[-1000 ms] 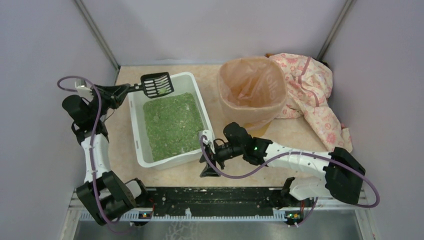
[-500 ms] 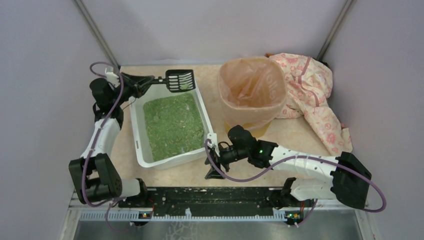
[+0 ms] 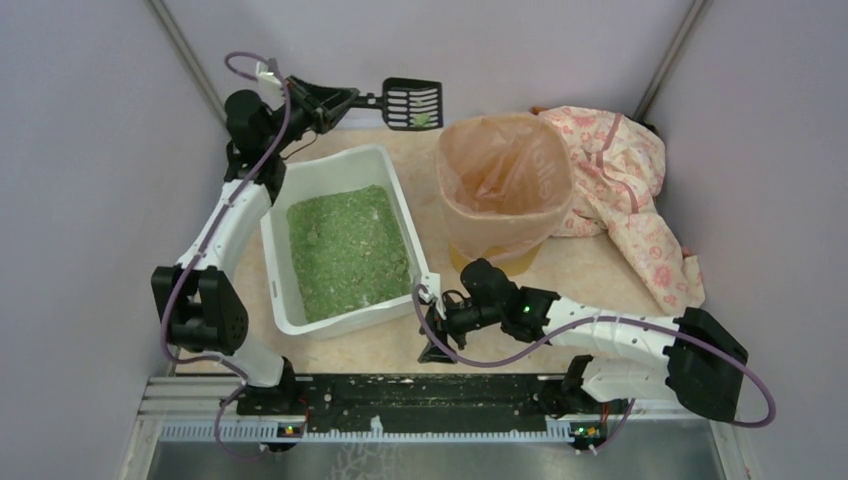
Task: Clean the litter box
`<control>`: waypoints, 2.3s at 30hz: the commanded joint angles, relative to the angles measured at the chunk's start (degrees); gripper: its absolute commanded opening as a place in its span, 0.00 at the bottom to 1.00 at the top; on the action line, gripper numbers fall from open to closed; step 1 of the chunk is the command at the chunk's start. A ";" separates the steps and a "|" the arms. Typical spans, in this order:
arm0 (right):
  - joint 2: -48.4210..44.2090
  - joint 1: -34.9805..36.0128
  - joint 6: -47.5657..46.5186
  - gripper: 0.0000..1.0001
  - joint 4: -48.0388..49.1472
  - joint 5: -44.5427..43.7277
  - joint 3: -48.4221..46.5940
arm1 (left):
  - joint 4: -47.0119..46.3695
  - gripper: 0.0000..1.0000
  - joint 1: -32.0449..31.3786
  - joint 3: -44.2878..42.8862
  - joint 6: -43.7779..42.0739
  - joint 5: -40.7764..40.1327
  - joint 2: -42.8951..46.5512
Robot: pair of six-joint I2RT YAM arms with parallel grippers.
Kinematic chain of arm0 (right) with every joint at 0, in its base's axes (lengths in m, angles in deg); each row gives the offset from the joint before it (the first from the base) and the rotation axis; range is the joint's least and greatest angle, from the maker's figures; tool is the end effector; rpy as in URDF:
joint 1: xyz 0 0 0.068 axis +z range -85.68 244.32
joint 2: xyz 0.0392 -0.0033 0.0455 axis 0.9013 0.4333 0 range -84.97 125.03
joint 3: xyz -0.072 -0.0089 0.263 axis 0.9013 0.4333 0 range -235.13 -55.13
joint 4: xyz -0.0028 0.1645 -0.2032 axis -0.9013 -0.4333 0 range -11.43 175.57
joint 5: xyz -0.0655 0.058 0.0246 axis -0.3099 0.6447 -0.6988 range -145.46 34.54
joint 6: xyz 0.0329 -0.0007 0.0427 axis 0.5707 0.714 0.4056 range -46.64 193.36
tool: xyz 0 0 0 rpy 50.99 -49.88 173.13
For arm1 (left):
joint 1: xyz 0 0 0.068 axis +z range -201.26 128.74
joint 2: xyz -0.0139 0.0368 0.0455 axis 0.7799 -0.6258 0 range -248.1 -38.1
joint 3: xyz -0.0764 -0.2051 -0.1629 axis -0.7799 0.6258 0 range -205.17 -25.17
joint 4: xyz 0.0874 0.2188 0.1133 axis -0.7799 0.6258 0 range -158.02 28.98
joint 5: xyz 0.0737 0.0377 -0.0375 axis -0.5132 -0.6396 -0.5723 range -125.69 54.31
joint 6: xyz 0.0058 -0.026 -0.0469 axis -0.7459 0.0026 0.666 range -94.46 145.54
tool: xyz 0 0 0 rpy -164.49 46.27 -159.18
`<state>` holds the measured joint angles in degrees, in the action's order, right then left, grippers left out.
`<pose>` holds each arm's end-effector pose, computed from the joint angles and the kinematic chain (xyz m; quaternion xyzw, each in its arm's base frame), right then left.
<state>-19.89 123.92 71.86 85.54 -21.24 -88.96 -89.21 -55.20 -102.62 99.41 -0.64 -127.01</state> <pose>0.1030 0.2151 0.2235 -0.5476 0.6440 0.4518 0.2851 0.3664 -0.0458 0.4050 -0.1636 0.6357 -0.6089 0.4454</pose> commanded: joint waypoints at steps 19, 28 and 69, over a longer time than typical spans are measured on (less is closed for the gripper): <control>-1.77 0.35 -0.30 0.65 1.02 -3.45 0.19 | 12.64 0.00 -24.79 -18.07 -64.81 -2.58 -7.45; 0.88 0.35 -0.47 0.65 1.48 -4.06 -0.58 | 16.55 0.00 -35.59 -14.87 -84.03 -12.53 -0.06; 17.33 0.35 -1.21 0.65 9.35 1.51 -3.18 | 31.17 0.00 -13.98 26.78 -57.93 -50.12 37.32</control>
<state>-4.52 123.96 70.44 93.19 -20.26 -90.14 -59.11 -69.15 -77.38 39.78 -47.94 -92.39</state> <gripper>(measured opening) 0.652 0.219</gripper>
